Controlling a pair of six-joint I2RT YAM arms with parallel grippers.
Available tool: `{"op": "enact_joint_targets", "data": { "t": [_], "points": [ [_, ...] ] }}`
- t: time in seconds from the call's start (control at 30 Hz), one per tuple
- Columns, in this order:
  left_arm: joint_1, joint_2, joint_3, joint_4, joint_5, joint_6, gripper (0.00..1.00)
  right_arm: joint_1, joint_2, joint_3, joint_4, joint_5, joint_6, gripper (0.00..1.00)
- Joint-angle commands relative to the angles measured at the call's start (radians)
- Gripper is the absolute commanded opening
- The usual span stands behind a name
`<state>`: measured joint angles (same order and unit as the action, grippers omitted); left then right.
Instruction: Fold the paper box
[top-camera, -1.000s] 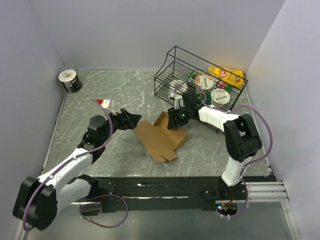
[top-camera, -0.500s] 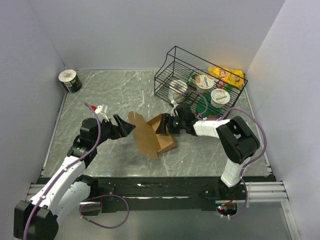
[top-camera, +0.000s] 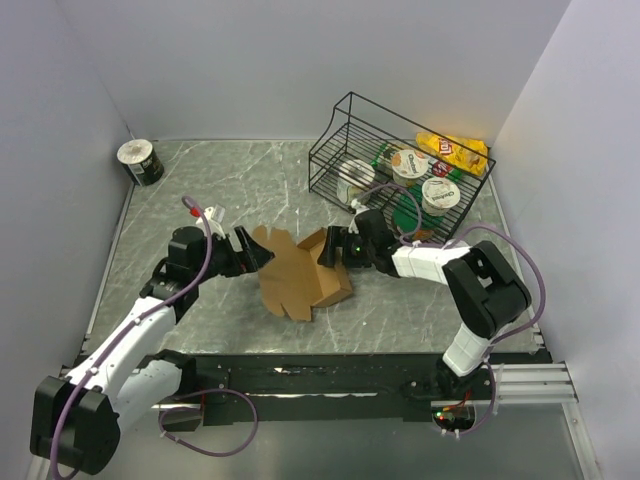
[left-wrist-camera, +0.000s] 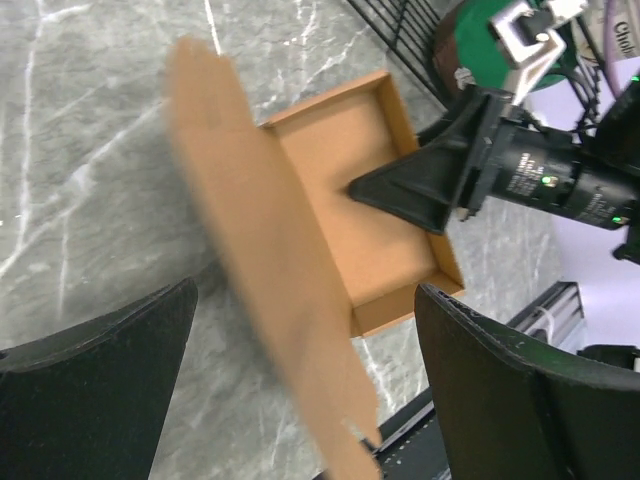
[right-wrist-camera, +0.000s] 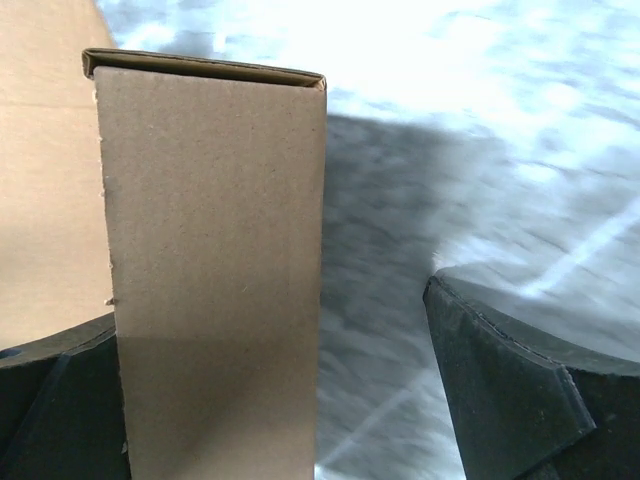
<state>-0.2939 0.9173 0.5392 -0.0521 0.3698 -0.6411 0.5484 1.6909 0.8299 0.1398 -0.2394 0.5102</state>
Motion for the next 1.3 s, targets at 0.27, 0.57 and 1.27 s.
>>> {"op": "enact_joint_targets", "data": {
  "t": [0.27,0.57,1.27],
  "points": [
    [0.006,-0.011,0.054,0.143,0.012,-0.008,0.96,-0.073,-0.060,-0.077,-0.002,0.060,-0.035,0.96],
    [0.002,0.084,0.038,0.187,0.066,-0.015,0.96,-0.084,-0.085,-0.146,-0.009,0.204,-0.039,0.91],
    [0.029,0.141,0.136,0.176,-0.064,0.095,0.96,-0.005,-0.234,-0.181,-0.158,0.270,-0.056,0.55]
  ]
}}
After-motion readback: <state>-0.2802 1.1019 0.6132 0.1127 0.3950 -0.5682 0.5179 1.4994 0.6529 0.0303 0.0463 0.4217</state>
